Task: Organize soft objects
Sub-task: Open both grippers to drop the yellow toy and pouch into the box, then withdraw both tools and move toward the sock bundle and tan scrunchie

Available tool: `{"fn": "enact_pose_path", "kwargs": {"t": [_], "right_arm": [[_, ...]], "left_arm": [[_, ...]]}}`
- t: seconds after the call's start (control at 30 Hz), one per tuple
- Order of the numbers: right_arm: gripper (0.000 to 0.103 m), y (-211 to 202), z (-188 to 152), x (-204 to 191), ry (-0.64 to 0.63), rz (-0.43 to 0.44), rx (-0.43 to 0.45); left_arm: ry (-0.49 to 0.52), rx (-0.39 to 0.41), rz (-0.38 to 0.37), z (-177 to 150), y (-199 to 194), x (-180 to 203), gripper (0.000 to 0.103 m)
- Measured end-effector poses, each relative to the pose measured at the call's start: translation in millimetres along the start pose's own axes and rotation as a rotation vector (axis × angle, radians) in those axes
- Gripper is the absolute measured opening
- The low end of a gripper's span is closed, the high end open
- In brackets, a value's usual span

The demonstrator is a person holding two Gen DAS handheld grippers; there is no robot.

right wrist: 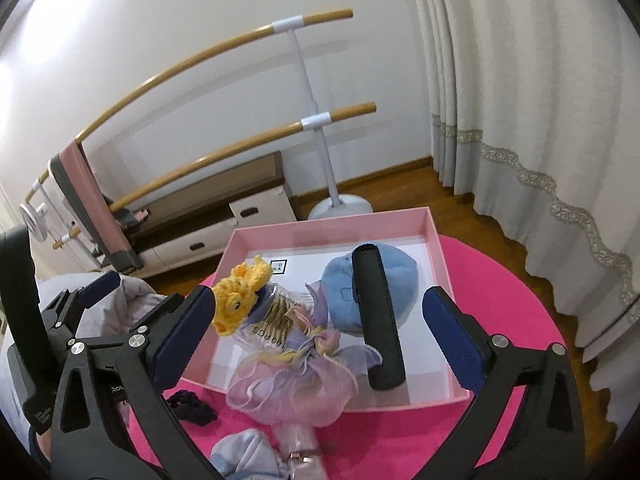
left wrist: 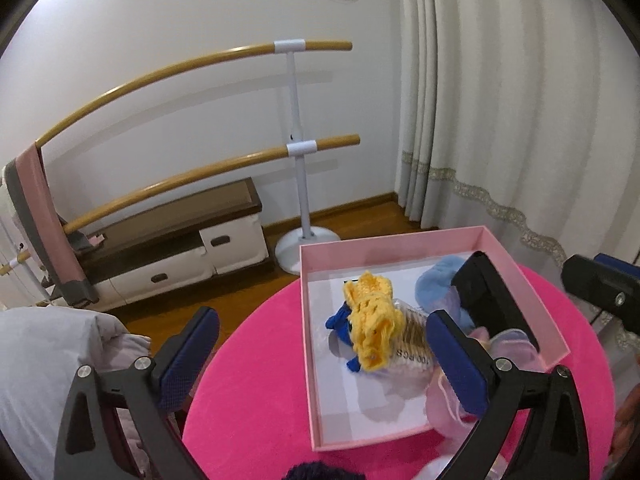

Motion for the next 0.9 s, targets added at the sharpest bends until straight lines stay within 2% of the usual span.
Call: {"fn": "enact_pose_path", "kwargs": {"t": [0.5,0.9], "right_arm": [[0.103,-101,-39,-20,0.010,-0.018,0.137],[0.103,-156,-102,-26,0.020,-0.105,0.176]], "left_arm": [[0.006,0.120,-0.023,-61,-113,-8,0.103],[-0.025,0.150,-0.052,-114,-198,-20,0.103]]}}
Point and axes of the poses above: each gripper's, at about its wrist camera, not at the fingertips, and y roughly the way its jaws point, x to its right, z to its top, the point moved 5 cm from there along y, roughly the way its jaws point, and after that the axes turned 11 degrees about -y, right-handed, at the moved point
